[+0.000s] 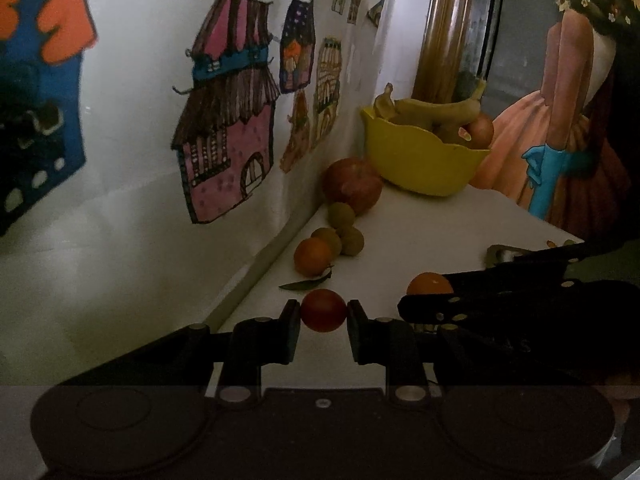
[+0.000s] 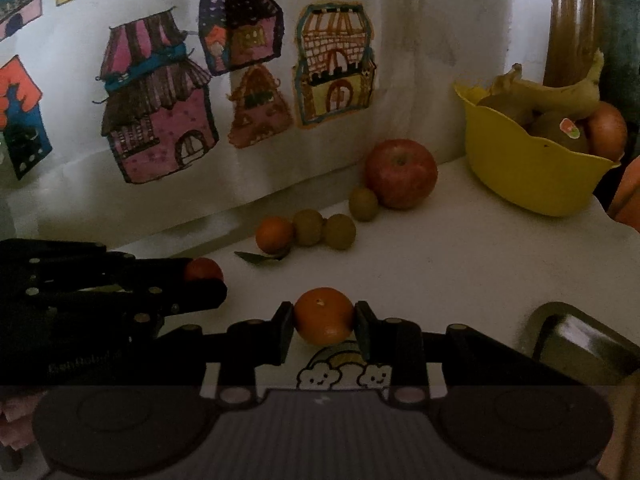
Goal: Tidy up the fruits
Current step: 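Lift the tomato with left gripper while right gripper carries the tangerine toward the tray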
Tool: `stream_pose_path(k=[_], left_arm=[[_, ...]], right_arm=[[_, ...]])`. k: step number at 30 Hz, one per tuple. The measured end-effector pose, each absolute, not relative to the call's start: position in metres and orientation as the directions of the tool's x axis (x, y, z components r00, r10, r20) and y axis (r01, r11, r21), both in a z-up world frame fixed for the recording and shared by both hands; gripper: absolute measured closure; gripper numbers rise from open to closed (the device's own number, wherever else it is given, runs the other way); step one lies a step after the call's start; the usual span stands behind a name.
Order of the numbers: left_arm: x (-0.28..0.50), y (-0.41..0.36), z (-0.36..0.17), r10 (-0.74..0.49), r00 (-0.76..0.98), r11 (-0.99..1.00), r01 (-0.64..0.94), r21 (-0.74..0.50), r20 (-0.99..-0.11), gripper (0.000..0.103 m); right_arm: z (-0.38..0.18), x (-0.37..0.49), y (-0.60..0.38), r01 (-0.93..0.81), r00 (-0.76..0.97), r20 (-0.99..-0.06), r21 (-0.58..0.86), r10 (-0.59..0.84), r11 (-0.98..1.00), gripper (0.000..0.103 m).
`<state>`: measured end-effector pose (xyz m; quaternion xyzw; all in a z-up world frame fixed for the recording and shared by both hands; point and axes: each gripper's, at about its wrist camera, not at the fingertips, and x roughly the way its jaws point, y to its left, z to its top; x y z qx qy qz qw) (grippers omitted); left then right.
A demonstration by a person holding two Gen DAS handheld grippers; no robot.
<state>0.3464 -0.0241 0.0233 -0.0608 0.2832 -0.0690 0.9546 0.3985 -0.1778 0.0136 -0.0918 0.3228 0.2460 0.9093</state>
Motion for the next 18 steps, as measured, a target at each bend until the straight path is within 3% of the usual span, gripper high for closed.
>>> stream_pose_path(k=[18], left_arm=[[0.319,-0.022,0.038,-0.17,0.847,0.98,0.092,-0.175,-0.505,0.076]], right_arm=[[0.038,0.361,-0.184,-0.495,0.705,-0.605,-0.045,0.37,0.868,0.066]])
